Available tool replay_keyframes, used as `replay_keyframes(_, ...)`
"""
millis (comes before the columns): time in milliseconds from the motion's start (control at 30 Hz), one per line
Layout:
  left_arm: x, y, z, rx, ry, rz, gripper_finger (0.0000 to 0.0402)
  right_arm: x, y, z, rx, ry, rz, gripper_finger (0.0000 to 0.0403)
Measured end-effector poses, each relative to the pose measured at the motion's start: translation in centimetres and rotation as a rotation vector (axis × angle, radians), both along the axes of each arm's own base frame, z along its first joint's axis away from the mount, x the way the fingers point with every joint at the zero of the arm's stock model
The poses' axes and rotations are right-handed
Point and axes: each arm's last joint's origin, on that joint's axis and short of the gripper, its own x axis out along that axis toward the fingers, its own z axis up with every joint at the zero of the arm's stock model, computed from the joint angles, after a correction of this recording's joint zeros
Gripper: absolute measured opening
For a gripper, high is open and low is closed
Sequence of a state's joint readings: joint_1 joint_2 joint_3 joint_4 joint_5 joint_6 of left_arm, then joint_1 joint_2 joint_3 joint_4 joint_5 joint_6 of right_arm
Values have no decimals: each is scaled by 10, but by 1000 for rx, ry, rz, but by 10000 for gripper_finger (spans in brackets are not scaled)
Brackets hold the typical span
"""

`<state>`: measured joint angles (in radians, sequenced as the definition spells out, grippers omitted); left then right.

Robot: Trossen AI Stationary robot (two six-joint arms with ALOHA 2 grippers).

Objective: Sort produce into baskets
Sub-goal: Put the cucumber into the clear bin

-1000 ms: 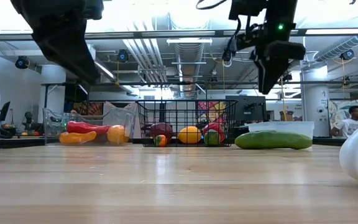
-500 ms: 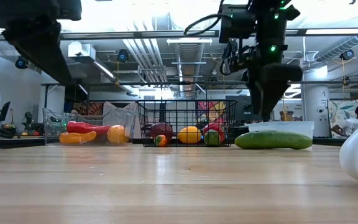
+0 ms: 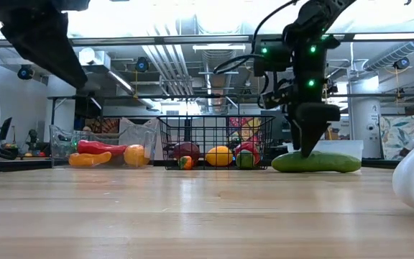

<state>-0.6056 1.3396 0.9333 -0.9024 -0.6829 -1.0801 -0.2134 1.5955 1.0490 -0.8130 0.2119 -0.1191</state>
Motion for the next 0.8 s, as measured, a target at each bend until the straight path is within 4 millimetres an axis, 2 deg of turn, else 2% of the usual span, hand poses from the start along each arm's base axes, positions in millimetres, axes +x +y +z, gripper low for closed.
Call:
replay_keyframes(200,1,1,1,33,-32,15,207,-2,-7,-11,-13,-44,5,286)
replay_keyframes(567,3,0,2,32,-69,21,207,-8,-5,-24,-3,-52,-7,254)
replay_keyframes(667,4,-1,2,30,-81,23,207,-8,-5,-24,-2,-57,-17,231)
replay_keyframes(800,6,-2,4,65,-118,19,207,-8,-4,-24,13,-63,-18,181)
